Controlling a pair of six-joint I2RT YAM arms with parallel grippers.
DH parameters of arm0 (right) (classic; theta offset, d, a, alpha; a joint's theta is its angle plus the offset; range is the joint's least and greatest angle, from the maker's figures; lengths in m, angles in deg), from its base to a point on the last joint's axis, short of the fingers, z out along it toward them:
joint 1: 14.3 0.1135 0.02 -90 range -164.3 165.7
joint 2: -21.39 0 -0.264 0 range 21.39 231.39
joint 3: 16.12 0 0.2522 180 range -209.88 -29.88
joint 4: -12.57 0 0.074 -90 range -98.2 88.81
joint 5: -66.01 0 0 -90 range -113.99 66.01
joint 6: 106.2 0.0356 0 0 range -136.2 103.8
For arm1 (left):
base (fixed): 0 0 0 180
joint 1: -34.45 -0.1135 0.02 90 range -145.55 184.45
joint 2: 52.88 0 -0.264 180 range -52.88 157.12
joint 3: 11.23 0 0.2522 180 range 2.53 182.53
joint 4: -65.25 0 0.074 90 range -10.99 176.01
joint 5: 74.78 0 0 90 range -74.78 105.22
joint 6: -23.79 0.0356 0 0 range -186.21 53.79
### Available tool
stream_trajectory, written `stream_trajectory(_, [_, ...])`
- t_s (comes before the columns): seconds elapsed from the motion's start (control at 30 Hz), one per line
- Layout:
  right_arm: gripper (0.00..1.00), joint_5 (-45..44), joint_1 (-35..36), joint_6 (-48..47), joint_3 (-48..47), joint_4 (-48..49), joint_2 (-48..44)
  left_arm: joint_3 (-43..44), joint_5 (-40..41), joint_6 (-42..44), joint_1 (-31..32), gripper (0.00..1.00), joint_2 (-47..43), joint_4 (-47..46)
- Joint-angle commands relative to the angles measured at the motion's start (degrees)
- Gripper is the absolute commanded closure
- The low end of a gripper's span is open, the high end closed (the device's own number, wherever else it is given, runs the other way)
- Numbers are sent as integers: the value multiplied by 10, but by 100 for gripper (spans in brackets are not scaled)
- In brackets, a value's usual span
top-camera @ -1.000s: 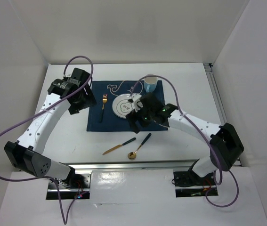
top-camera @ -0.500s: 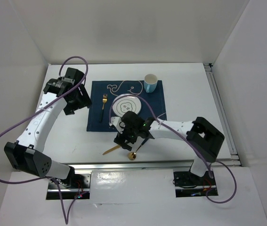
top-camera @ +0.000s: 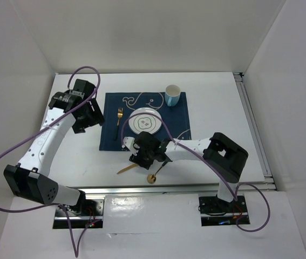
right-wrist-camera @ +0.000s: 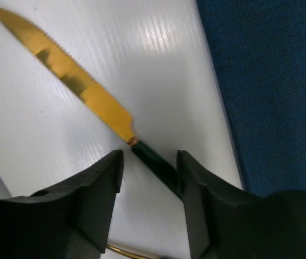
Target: Set the dinner table for one person
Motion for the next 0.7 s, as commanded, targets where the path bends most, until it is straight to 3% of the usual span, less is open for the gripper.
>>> stream_trajectory(0.0, [50, -21, 2, -4, -7, 11, 30, -9, -7, 8, -9, 16, -17, -6])
stream_trajectory(0.1, [57, -14, 2, -11, -7, 4, 30, -9, -7, 8, -9, 16, -17, -6])
stream_trajectory(0.2, [74, -20, 2, -16, -19, -17, 30, -9, -7, 8, -9, 17, -17, -6])
stream_trajectory(0.23, [100, -20, 2, -16, -19, -17, 30, -9, -7, 8, -9, 18, -23, -14])
stream_trajectory(0.43, [100, -20, 8, -16, -33, -23, 24, -15, -2, 8, -9, 18, -33, -20])
stream_trajectory(0.67, [100, -60, 13, -34, -89, -69, -46, -20, -2, 8, -9, 18, -40, -31])
